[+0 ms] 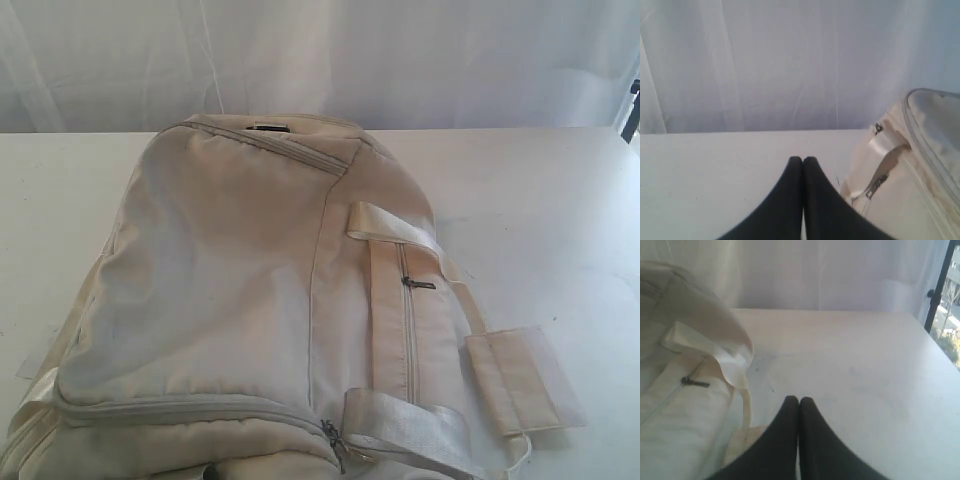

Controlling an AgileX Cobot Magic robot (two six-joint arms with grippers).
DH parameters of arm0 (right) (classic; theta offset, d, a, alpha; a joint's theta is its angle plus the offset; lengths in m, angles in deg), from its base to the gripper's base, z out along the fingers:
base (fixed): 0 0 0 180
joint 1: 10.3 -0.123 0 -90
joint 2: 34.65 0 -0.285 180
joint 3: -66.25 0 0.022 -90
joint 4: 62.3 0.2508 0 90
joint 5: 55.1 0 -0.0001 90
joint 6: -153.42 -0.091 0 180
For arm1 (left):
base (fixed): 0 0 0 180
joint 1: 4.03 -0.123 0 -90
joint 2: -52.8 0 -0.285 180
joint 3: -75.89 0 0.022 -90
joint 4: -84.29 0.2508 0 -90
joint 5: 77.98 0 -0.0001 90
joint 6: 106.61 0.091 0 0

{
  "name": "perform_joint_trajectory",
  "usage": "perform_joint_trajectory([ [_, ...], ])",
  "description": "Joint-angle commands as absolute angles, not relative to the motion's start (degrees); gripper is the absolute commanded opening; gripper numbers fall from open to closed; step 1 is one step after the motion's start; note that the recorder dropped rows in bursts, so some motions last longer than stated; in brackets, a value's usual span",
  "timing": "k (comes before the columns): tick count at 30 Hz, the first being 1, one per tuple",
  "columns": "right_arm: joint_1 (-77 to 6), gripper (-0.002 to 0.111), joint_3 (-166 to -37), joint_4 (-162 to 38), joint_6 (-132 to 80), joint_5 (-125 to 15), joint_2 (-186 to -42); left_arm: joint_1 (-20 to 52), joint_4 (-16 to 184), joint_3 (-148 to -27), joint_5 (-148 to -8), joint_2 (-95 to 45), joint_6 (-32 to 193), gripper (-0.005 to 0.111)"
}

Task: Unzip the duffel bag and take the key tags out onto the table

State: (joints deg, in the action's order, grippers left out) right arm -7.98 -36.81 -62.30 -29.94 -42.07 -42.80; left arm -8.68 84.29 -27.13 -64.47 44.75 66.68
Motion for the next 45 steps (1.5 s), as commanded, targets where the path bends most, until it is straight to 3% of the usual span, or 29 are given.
perform_joint_trajectory([
  [1,-8.0,0.000,-36.5,-62.3,-29.4,-48.4,-42.4,-8.3,84.3,-26.9,-60.8,45.0,66.3,0.000],
  [5,-8.0,0.000,-36.5,-62.3,-29.4,-50.9,-42.4,-8.3,84.3,-26.9,-54.6,45.0,65.6,0.000],
  [10,-8.0,0.000,-36.5,-62.3,-30.1,-56.3,-42.4,-8.3,84.3,-26.9,-35.3,45.0,61.3,0.000],
  [12,-8.0,0.000,-36.5,-61.4,-39.7,-62.3,-42.4,-8.3,84.3,-26.9,-37.1,45.0,61.2,0.000],
  [15,-8.0,0.000,-36.5,-60.9,-58.9,-62.9,-42.4,-8.3,84.3,-33.5,-50.9,45.0,56.8,0.000],
  [17,-8.3,0.000,-37.4,-60.9,-60.3,-51.5,-42.4,-8.3,84.3,-39.1,-61.9,42.5,56.4,0.000],
  [21,-10.3,0.000,-38.6,-57.2,-59.1,-43.0,-42.4,-8.3,84.3,-46.4,-79.5,36.9,50.8,0.000],
  [27,-15.2,0.000,-43.8,-43.5,-41.7,-38.5,-43.4,-6.0,76.6,-56.4,-96.5,26.7,69.0,0.000],
  [34,-16.1,0.000,-55.6,-38.7,-28.0,-22.6,-59.6,-3.3,51.1,-74.8,-122.6,8.5,105.2,0.000],
  [42,-16.1,0.000,-67.5,-14.6,7.4,3.3,-78.7,-3.3,43.3,-90.7,-142.3,-13.0,115.8,0.000],
  [45,-16.1,0.000,-69.5,-14.6,7.7,5.9,-81.0,-3.3,46.8,-95.4,-144.9,-21.4,115.6,0.000],
])
